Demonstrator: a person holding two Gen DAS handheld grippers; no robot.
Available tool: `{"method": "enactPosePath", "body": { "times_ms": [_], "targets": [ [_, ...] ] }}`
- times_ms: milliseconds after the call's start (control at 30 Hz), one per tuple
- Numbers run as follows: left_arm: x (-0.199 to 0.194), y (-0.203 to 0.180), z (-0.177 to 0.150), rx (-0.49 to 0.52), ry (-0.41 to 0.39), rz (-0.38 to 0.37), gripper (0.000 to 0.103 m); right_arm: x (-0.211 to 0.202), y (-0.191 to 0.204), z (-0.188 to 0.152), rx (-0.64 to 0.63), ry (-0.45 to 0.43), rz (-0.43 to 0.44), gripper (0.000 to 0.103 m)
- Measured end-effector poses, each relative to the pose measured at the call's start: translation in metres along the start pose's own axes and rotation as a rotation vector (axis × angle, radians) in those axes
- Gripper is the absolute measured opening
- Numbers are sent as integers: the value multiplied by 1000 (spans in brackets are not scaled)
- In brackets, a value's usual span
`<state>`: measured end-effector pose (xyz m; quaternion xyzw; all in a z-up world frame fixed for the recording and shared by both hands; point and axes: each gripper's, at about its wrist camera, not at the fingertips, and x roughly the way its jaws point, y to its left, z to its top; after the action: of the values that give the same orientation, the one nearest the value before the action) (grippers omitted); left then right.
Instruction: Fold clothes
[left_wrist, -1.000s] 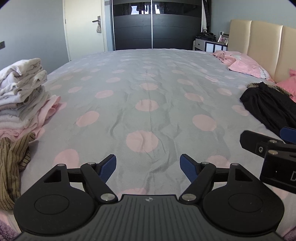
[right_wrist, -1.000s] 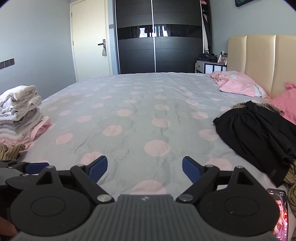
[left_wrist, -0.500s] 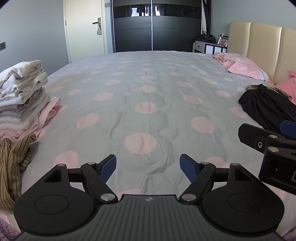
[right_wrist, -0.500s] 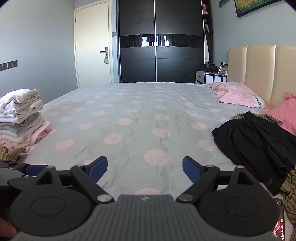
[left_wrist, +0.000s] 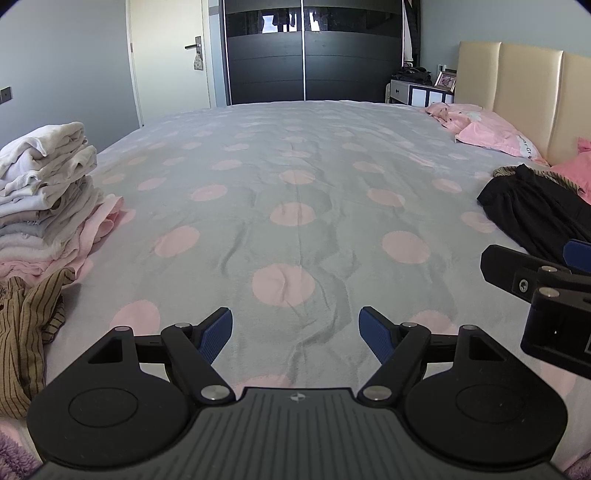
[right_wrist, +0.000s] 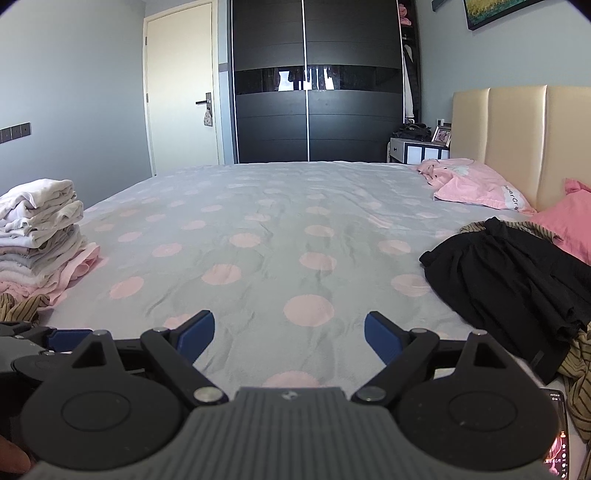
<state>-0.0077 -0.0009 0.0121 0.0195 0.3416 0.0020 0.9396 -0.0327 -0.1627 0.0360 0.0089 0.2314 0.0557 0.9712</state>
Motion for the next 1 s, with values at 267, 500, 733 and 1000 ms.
{"method": "enactPosePath", "body": {
  "times_ms": [267,500,733,1000],
  "targets": [
    [1,1,-2,6,0,-3,75,0,-2,-1,0,3,7,90],
    [1,-1,-2,7,7,-3,75,-1,-4,-3,2,2,9,90],
    [1,-3,-3,12,10,-3,75,-2,-4,-4,3,1,10,90],
    [0,-2,-2,14,13,-4,75,-3,-5,-4,3,1,8,90]
  ]
}}
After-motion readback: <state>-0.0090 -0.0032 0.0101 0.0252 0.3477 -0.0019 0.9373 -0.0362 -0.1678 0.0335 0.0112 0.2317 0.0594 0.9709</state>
